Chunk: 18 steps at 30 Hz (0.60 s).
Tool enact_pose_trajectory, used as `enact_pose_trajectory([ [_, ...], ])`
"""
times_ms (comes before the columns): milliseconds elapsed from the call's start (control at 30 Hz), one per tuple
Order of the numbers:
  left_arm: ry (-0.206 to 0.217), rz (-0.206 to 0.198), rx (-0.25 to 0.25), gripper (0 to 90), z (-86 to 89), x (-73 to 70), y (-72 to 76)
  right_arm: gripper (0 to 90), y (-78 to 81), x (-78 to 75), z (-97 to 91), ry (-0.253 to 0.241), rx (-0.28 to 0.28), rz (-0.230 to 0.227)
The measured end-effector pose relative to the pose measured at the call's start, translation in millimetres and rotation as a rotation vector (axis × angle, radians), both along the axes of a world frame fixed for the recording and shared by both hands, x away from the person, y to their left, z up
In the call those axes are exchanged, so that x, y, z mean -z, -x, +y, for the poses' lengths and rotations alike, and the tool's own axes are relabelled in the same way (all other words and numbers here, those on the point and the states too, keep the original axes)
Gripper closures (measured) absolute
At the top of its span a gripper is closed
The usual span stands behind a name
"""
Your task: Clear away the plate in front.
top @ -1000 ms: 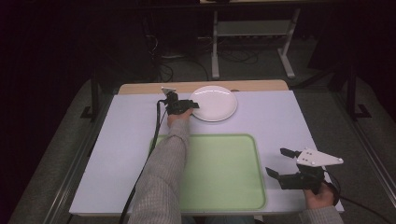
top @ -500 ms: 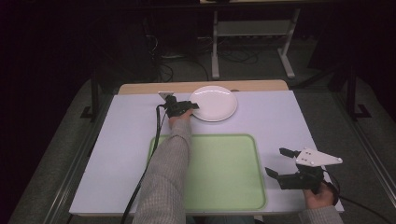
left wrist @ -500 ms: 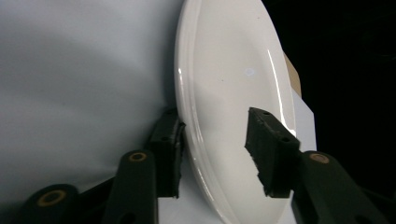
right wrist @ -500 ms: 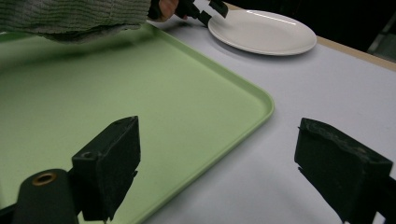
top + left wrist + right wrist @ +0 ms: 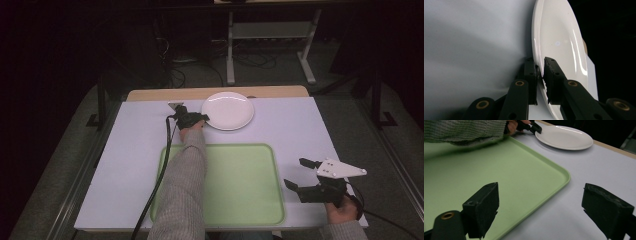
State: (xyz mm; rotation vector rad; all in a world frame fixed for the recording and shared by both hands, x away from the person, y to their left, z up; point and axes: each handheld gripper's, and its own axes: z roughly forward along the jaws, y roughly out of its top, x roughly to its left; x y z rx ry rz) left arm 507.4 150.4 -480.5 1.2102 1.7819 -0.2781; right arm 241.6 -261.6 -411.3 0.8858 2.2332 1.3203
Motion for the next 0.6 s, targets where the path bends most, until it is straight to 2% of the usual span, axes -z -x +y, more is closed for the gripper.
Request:
enact_pose_trajectory([
  [167, 0.044, 0.001, 0.005, 82.9, 3.8, 1.6, -0.5, 13.6, 0.0, -0.1, 0.0, 0.000, 0.001, 0.000],
  [267, 0.049, -0.016, -0.006, 84.1, 3.4, -1.3, -0.5, 13.6, -0.1, 0.1, 0.3, 0.001, 0.001, 0.002],
  [400, 0.086, -0.020, -0.006, 85.3, 4.9, -2.2, -0.3, 13.6, -0.5, 0.3, 0.6, 0.004, 0.001, 0.001],
  [500, 0.126, -0.040, -0.009, 86.3, 5.2, -4.7, 0.3, 13.6, -0.6, 0.5, 0.7, 0.006, 0.002, 0.001],
  [600, 0.143, -0.048, -0.013, 86.0, 4.7, -8.3, 0.5, 13.6, -0.3, 0.5, 1.0, 0.006, 0.001, 0.001],
])
